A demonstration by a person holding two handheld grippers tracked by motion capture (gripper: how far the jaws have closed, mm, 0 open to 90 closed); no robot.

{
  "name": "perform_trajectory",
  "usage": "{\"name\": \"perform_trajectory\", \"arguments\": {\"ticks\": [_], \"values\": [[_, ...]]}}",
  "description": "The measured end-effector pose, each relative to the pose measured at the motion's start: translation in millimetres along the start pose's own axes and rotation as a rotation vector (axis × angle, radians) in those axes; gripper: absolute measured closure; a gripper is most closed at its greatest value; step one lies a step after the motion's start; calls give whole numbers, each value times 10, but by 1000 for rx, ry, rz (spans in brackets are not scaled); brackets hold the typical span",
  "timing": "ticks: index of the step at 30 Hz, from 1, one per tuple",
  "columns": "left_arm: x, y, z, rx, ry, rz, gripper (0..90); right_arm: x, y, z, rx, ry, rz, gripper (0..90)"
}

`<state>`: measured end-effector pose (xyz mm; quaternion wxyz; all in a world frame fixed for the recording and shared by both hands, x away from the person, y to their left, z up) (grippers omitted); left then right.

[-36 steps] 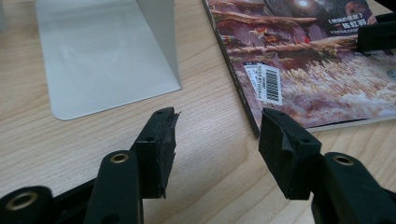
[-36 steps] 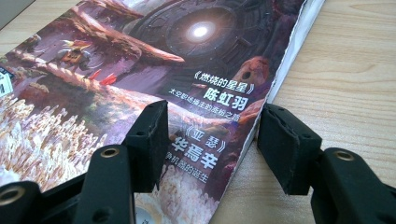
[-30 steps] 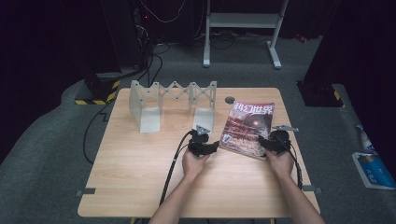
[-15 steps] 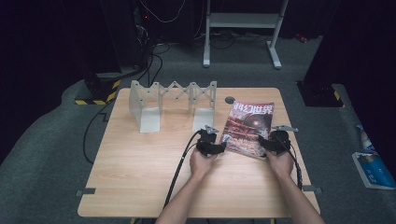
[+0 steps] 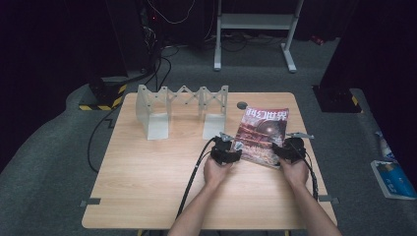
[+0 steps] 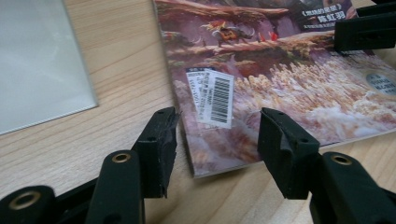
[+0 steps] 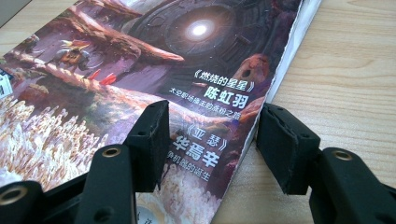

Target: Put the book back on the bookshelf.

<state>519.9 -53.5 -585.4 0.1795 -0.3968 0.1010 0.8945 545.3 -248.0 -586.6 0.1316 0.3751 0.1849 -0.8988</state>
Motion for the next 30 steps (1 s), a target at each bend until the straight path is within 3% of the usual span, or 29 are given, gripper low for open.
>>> {"name": "perform_trajectory", "arguments": {"ticks": [8,14,30], "values": [[7,14,7,-11,-9,-10,467,15,-22,13,4,-6,-7,448],[28,24,34,-12,-24,-29,467,57,-44,35,-9,21,-15,450],[150,55,177,-10,-50,-98,463,193,-161,157,-17,-13,8,455]]}}
Point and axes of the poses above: each handheld gripper's, and its own axes: z roughly backward along the jaws, x roughly out of its underside, y roughly to its right, the point moved 10 cm from there along -z, roughly forward along the jaws, and after that the axes turned 13 degrees about -x, right-handed, at the moved point
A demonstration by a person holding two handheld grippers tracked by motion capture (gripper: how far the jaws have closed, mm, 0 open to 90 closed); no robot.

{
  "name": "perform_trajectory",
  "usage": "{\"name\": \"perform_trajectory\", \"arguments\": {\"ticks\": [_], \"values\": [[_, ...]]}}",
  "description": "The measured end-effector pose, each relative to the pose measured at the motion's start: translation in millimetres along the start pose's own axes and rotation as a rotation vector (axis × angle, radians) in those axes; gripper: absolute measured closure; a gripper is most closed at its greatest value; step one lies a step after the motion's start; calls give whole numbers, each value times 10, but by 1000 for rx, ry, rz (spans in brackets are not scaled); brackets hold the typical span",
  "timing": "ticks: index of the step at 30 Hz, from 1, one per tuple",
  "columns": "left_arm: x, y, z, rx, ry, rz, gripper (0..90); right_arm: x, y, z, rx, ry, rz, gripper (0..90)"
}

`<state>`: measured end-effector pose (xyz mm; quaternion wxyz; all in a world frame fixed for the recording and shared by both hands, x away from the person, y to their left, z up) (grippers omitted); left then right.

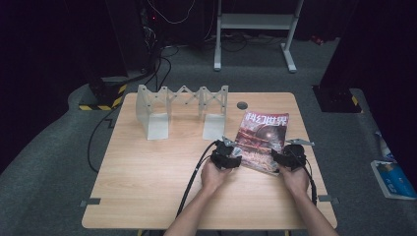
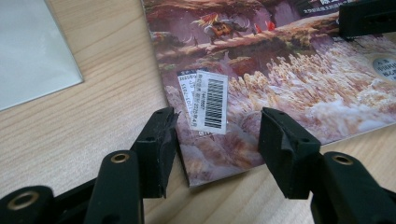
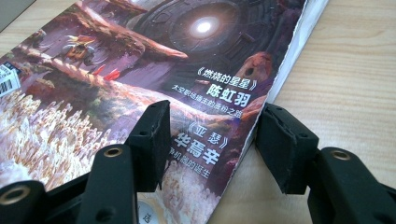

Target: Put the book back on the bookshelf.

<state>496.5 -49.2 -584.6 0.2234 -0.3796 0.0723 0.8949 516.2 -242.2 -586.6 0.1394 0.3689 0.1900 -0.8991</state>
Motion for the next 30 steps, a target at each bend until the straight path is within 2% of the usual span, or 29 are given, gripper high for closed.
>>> {"name": "perform_trajectory", "arguments": {"ticks": [2,7,10,13,24,30], "values": [[14,13,17,0,3,-3,463,19,-22,15,1,-1,6,455],[53,28,66,-11,5,-44,460,46,-63,45,11,-9,49,459],[69,44,86,-11,6,-48,458,75,-90,66,6,-12,55,460],[101,57,126,-17,1,-70,457,104,-109,84,-4,-4,50,460],[199,89,214,-9,5,-49,457,174,-172,133,-20,-5,55,459],[252,99,270,-3,4,-60,456,218,-212,167,-29,-10,64,459]]}}
Point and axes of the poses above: each handheld gripper's, and its own axes: z roughly backward along the jaws, x roughly out of its underside, y roughly to its right, the point moved 10 cm from there along -z, roughly forward along the jaws, and after that the axes turned 13 degrees about -x, right-handed, at the moved point
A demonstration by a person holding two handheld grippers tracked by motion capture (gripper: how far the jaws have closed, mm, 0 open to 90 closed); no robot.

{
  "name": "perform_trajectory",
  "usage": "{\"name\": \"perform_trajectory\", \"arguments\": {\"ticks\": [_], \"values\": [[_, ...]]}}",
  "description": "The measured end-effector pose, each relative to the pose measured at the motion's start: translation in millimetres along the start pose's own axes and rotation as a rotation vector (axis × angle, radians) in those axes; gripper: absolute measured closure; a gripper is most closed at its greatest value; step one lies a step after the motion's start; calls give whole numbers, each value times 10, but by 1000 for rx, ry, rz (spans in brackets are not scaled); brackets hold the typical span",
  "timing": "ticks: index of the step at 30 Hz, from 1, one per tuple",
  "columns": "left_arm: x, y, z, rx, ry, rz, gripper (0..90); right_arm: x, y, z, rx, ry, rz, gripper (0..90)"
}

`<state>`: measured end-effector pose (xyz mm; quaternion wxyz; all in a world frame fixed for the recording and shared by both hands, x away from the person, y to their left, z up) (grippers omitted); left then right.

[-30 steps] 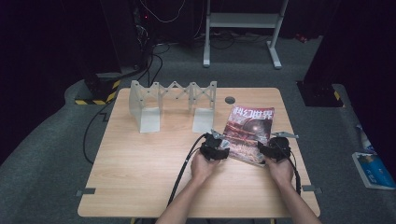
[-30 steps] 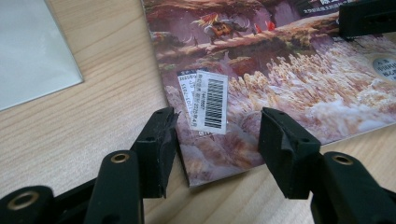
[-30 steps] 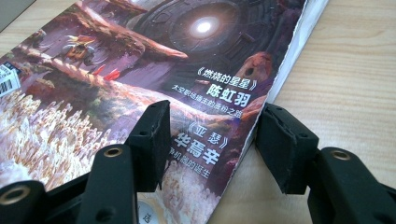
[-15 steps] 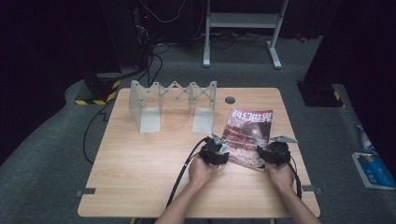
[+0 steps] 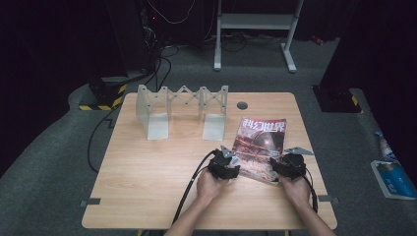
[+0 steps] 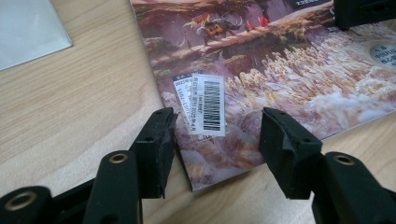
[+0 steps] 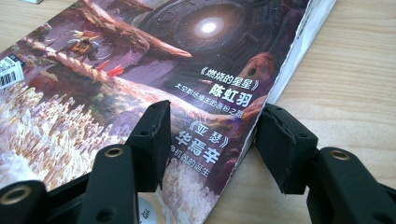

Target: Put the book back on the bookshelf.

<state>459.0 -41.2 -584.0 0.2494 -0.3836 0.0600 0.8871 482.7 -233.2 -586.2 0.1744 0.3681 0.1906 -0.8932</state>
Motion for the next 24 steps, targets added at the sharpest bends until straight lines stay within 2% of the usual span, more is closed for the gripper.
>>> {"name": "perform_trajectory", "arguments": {"ticks": [24], "values": [[312,105,340,35,-37,-18,456,244,-269,167,-48,12,33,459]]}}
Point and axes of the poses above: each handheld gripper's, and its own axes: z roughly backward along the jaws, x roughly out of its underside, y roughly to its right, the point moved 10 cm from there along -z, roughly forward along the jaws, and after that the axes turned 13 degrees about -x, right-handed, at the moved point
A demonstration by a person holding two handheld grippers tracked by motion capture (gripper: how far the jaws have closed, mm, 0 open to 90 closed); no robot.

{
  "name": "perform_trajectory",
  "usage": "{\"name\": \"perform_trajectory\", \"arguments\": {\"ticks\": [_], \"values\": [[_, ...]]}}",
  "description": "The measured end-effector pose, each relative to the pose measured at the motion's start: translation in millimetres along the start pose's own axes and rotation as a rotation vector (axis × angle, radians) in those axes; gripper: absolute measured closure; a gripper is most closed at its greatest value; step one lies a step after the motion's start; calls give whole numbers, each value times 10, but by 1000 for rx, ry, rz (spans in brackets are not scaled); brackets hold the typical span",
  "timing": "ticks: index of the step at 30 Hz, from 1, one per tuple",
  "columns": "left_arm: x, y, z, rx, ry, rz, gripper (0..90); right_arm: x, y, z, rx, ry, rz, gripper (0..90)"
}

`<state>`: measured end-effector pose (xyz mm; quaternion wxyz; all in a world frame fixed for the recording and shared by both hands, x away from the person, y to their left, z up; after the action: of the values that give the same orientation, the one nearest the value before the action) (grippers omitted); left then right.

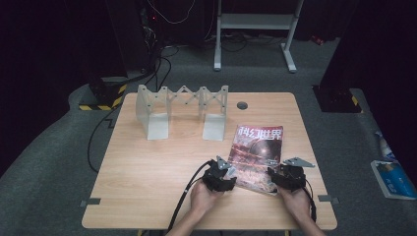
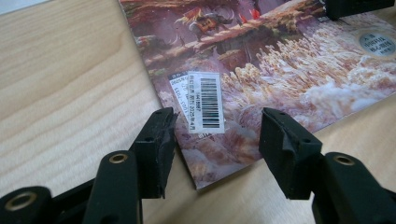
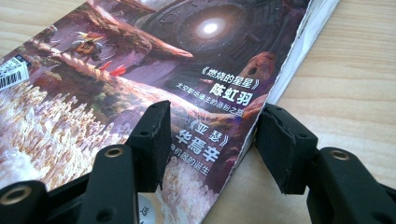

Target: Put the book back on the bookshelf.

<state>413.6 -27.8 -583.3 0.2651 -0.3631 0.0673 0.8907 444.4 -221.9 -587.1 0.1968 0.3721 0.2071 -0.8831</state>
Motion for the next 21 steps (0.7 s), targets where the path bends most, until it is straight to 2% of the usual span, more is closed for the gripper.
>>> {"name": "perform_trajectory", "arguments": {"ticks": [17,21], "values": [[232,135,235,27,-9,-7,465,149,-161,107,-46,1,25,465],[285,164,289,36,-3,-10,475,188,-192,131,-62,8,12,467]]}}
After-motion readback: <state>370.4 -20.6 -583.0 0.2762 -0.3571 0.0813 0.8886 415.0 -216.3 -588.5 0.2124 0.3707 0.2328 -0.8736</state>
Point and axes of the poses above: each handheld gripper's, and its own axes: z roughly backward along the jaws, x roughly out of its underside, y roughly to its right, the point moved 10 cm from there along -z, roughly forward along the jaws, and after that the axes turned 13 degrees about -x, right-handed, at the moved point
